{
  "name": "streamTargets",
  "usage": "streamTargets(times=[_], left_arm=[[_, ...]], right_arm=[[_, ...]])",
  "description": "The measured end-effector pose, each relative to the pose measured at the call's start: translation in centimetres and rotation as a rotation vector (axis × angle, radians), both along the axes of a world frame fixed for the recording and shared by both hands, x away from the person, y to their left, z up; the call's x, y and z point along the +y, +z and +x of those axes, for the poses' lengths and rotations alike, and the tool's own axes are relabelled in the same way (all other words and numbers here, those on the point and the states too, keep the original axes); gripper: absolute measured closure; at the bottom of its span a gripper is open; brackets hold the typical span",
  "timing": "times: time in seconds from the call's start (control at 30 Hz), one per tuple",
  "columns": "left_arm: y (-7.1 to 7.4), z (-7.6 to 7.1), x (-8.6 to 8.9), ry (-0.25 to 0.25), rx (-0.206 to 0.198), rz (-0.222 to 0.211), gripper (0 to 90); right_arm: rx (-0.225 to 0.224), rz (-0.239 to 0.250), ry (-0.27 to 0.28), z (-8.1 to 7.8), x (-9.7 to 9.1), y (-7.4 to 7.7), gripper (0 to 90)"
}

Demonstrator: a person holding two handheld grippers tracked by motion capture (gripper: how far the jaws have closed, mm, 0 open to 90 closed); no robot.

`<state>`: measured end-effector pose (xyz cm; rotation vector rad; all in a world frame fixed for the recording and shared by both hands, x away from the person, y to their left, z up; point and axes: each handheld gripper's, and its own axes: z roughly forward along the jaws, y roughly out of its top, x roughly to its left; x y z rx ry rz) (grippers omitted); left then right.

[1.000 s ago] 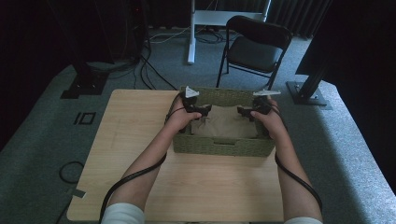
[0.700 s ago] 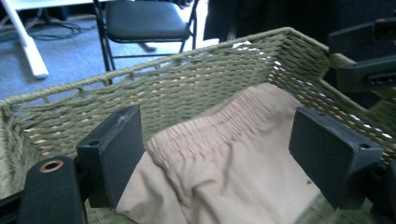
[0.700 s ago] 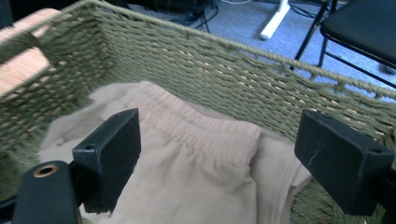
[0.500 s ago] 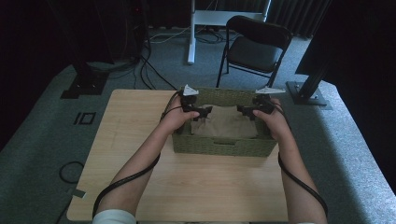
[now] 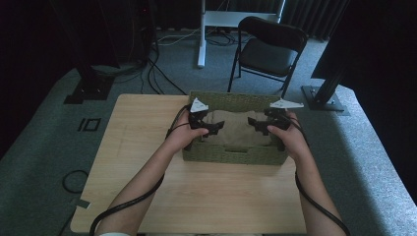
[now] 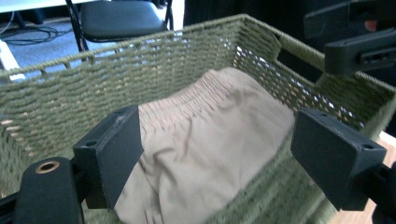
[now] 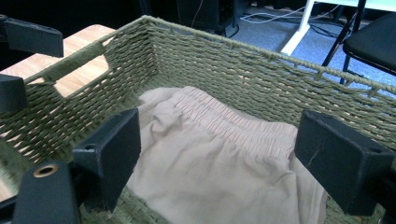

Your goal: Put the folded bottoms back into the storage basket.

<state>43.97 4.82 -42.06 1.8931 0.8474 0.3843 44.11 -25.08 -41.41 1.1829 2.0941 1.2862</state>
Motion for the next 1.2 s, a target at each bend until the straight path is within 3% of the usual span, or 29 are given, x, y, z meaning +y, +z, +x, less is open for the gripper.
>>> streamTargets(times=[0.47, 0.7, 0.87, 1.2], left_arm=[[-0.8, -3.3, 1.2, -0.035, 0.004, -0.003, 17.6], [-0.6, -5.5, 1.5, -0.074, -0.028, 0.014, 17.6], [-0.6, -6.6, 1.8, -0.074, -0.040, 0.001, 17.6], [-1.9, -9.5, 2.3, -0.125, -0.037, 0.008, 17.6]], right_arm=[[-0.037, -0.006, 0.051, -3.6, 0.4, -0.2, 14.2], [-0.059, -0.002, 0.091, -5.7, 0.8, -0.3, 14.2], [-0.064, 0.005, 0.113, -7.3, 0.9, -0.8, 14.2], [-0.067, 0.017, 0.149, -10.0, 1.3, -2.0, 14.2]])
